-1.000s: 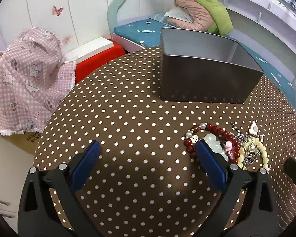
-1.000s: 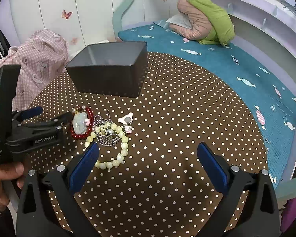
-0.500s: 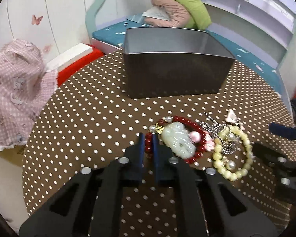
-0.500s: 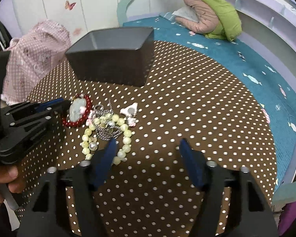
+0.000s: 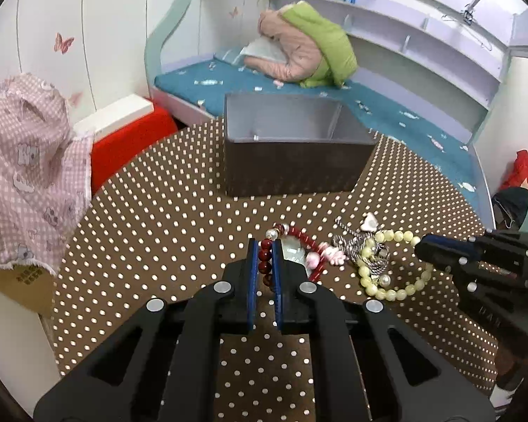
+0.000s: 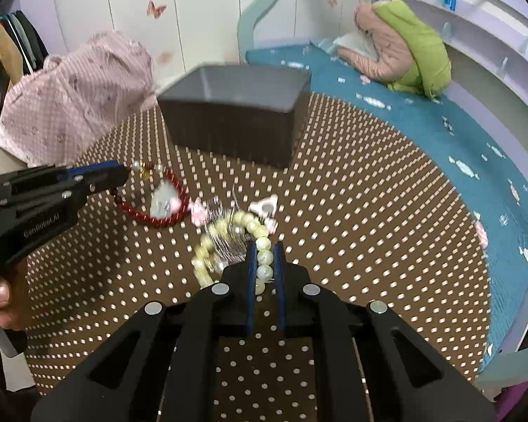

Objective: Organize jewelry
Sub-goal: 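Grasp the red bead bracelet with the left tool while the right tool grasps the pearl bracelet, then carry both bracelets into the tin box and open both tools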

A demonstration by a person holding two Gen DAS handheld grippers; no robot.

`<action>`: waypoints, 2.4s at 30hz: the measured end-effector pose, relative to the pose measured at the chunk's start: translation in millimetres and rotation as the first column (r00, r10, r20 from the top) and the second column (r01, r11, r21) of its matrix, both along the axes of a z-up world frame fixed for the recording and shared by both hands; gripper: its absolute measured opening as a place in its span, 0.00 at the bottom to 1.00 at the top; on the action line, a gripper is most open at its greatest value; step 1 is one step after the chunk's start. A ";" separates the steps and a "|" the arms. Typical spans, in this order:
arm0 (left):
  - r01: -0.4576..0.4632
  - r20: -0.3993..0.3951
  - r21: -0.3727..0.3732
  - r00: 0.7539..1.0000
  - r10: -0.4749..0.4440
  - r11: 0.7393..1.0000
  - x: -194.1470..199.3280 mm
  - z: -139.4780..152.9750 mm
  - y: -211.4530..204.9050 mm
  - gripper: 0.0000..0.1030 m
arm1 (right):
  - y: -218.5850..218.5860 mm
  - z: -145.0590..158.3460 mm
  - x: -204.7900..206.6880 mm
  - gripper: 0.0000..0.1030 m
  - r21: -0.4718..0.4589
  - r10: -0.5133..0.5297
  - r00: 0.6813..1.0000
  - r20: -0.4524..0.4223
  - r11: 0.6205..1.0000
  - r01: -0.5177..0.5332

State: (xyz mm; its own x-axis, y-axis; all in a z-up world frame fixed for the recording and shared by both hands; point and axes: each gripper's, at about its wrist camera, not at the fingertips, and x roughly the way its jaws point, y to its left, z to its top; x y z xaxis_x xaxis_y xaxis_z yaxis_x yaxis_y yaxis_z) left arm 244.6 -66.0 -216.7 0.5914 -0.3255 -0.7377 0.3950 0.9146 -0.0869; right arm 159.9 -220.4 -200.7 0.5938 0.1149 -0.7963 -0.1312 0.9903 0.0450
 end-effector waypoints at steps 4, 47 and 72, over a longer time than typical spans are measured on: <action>0.017 0.044 -0.011 0.999 -0.016 1.000 -10.9 20.2 2.4 0.07 | -3.2 18.0 -4.9 0.08 0.028 0.010 0.999 0.045 1.000 -0.011; 0.070 0.221 -0.083 0.974 -0.051 0.994 -48.6 103.3 3.8 0.07 | -25.3 78.2 -23.8 0.08 0.324 0.088 0.975 0.202 0.934 -0.152; 0.061 0.158 -0.131 0.987 -0.040 0.989 100.7 155.3 -25.5 0.08 | -15.1 109.9 125.0 0.08 0.147 0.154 0.972 0.178 0.973 -0.181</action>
